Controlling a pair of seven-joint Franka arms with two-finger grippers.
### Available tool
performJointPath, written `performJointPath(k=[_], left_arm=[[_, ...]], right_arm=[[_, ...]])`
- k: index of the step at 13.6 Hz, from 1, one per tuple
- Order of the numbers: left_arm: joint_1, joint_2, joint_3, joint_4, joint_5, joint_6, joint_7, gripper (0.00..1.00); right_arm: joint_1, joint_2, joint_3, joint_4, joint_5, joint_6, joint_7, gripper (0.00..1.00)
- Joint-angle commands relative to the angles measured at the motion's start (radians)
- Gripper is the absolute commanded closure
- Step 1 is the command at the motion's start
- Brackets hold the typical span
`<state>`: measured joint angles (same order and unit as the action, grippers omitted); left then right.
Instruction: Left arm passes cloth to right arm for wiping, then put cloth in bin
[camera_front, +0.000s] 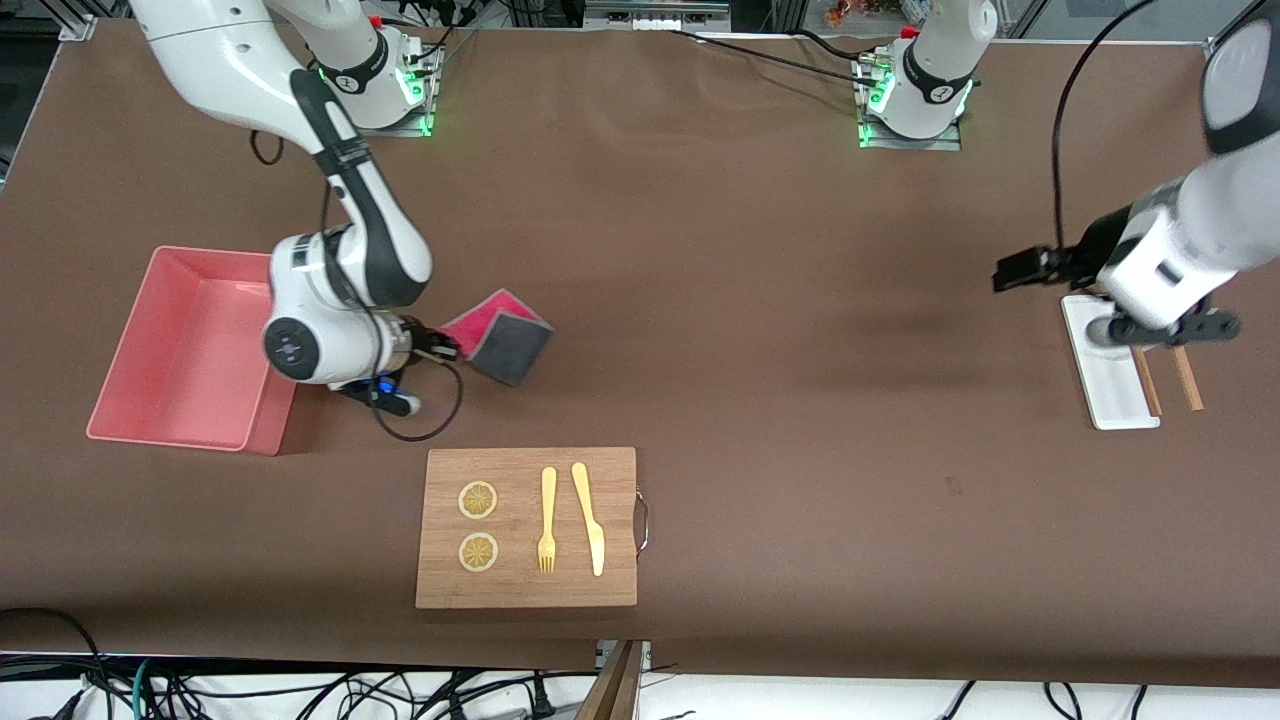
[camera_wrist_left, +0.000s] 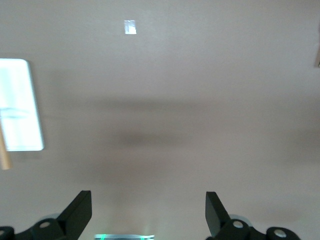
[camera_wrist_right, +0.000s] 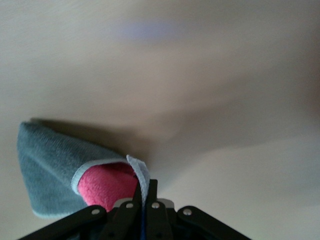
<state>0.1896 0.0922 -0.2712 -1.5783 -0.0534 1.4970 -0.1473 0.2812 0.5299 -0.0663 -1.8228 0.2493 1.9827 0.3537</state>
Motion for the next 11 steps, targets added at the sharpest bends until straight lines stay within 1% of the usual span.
performJointPath(k=[1,2,3,4,6,7,8,9,11], left_arm=[[0.031,-0.207,-0.006,-0.258,0.056,0.142,0.064,0.0],[0.031,-0.274,-0.006,-0.354,0.079,0.219,0.072,0.0],[0.033,-0.317,-0.006,-0.424,0.084,0.28,0.072,0.0],[0.033,-0.316,-0.005,-0.434,0.084,0.304,0.072,0.0],[0.036,-0.295,-0.005,-0.424,0.084,0.344,0.071,0.0],[0.05,-0.287,-0.005,-0.411,0.084,0.353,0.069,0.0],[0.059,-0.26,-0.005,-0.382,0.084,0.351,0.069,0.0],[0.062,-0.238,-0.003,-0.356,0.083,0.351,0.069,0.0],[0.083,-0.189,-0.003,-0.306,0.083,0.347,0.072,0.0]], right_arm=[[0.009,-0.021,-0.056,0.007,-0.031,-0.047,-0.125,1.0],[0.009,-0.028,-0.066,0.013,-0.083,-0.045,-0.151,1.0],[0.007,-0.031,-0.069,0.022,-0.164,-0.047,-0.169,1.0],[0.007,-0.031,-0.072,0.023,-0.197,-0.047,-0.176,1.0],[0.015,-0.03,-0.072,0.022,-0.2,-0.045,-0.179,1.0],[0.027,-0.03,-0.06,0.026,-0.191,-0.044,-0.167,1.0],[0.045,-0.025,-0.053,0.036,-0.183,-0.036,-0.136,1.0],[0.068,-0.019,-0.044,0.04,-0.182,-0.028,-0.078,1.0],[0.139,0.007,-0.027,0.04,-0.183,0.031,0.069,1.0]])
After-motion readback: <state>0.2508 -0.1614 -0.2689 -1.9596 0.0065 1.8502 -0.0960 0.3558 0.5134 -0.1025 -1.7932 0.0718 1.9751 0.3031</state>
